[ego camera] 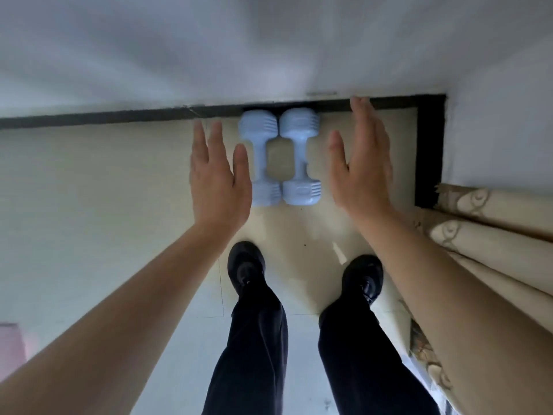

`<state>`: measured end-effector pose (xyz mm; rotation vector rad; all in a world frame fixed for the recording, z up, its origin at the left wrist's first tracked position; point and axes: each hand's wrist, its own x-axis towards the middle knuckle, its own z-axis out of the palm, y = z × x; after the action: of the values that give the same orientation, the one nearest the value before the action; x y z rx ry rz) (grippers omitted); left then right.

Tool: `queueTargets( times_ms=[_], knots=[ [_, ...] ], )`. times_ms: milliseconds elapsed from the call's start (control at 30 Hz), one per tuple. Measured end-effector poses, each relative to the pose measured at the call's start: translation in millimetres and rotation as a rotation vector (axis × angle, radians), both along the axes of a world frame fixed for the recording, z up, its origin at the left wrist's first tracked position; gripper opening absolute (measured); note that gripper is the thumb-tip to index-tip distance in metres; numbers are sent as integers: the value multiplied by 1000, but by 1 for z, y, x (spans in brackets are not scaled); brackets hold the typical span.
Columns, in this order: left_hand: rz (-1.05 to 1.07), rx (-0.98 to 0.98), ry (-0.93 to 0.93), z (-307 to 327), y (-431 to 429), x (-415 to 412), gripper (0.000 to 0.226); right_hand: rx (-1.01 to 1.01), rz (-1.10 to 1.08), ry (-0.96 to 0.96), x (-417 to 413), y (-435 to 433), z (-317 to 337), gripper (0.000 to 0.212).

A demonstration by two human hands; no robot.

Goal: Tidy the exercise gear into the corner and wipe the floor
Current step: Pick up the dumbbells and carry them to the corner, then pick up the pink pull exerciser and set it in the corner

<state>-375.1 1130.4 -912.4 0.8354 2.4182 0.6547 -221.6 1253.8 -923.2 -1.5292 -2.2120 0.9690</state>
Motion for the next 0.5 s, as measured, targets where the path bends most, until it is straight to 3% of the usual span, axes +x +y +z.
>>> queueTargets(
  times_ms=[133, 367, 500],
  knots=[
    [-99, 87, 238, 151, 17, -15, 63, 272, 127, -29, -14, 24, 155, 58],
    [-131, 431, 618, 482, 51, -83, 62, 652, 155, 147, -67, 60, 475, 59],
    [-93, 525, 772, 649, 30, -98, 62, 890, 201, 254, -87, 50, 630, 57]
  ],
)
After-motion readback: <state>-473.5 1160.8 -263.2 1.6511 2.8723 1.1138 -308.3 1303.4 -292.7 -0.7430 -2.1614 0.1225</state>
